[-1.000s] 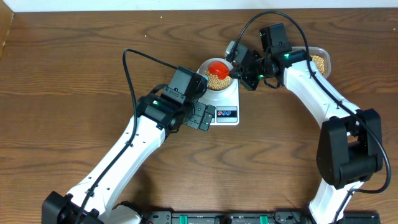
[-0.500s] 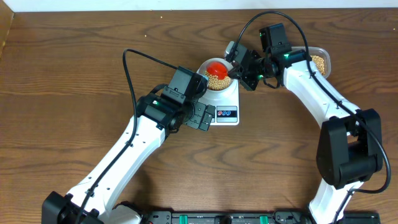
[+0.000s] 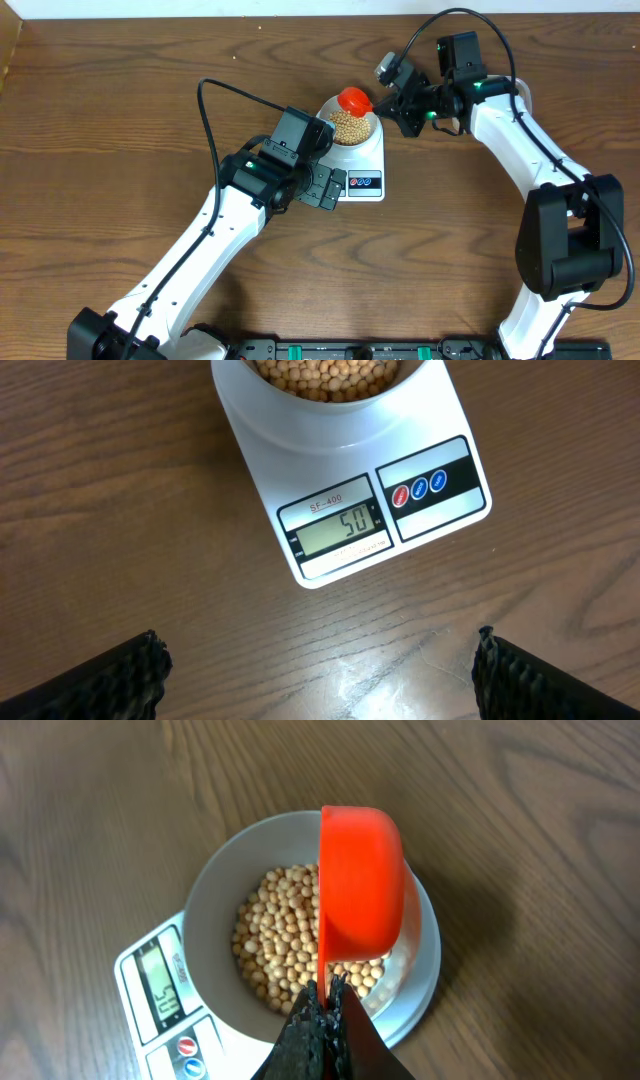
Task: Scoop item into bowl and weigh 50g on scale
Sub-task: 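Carry the scoop over the bowl and sprinkle a few soybeans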
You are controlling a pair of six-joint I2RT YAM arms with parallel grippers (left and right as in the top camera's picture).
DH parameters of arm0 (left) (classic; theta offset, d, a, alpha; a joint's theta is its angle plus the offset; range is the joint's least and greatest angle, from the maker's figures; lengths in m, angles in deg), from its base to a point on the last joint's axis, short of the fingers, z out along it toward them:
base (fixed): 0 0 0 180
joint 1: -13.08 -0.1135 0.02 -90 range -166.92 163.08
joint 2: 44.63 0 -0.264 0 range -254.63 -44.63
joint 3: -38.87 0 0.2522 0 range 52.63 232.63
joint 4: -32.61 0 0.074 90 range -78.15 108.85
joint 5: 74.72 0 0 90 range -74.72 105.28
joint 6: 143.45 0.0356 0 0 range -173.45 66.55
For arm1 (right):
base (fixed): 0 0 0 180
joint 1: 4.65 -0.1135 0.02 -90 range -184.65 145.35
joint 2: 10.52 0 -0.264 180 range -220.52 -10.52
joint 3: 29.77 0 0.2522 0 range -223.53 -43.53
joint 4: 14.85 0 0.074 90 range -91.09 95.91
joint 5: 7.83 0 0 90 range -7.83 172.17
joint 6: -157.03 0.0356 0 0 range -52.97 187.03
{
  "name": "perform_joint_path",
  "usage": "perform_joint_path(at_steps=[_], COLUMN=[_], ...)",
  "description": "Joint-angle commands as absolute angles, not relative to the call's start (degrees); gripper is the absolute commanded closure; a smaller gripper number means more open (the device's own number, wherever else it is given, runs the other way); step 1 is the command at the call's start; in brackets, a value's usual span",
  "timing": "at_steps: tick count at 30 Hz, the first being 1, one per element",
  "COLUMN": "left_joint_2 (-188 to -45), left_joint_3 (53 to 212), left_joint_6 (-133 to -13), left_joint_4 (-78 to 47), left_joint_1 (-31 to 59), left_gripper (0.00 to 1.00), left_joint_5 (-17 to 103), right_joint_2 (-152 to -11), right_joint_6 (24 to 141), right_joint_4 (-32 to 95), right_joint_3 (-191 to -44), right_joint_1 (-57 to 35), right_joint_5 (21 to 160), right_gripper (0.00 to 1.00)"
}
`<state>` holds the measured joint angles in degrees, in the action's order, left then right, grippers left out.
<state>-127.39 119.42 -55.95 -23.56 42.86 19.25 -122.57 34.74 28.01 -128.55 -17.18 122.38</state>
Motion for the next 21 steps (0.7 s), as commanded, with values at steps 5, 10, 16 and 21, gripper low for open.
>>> perform_joint_path(at_steps=[5, 10, 16, 21], left_joint_2=[-126.9, -126.9, -126.9, -126.9], left_joint_3=[119.7, 119.7, 119.7, 119.7], left_joint_6=[-54.9, -54.9, -54.9, -54.9], left_joint_4=[-23.8, -23.8, -23.8, -23.8], left_joint_1=[42.7, 42.7, 42.7, 42.7], left_gripper=[0.01, 0.01, 0.01, 0.01], left_joint_5=[19.2, 19.2, 19.2, 19.2], right_joint_2=[-123.1, -123.1, -123.1, -123.1], right_joint_6=[36.8, 36.8, 36.8, 35.4], right_joint_4=[27.4, 27.4, 27.4, 28.1], right_joint_3=[-128.6, -128.6, -128.6, -128.6], right_joint_1=[-15.4, -15.3, -15.1, -15.7], right_joint_5=[127.6, 127.6, 127.6, 123.9], right_gripper=[0.99, 0.99, 0.99, 0.99])
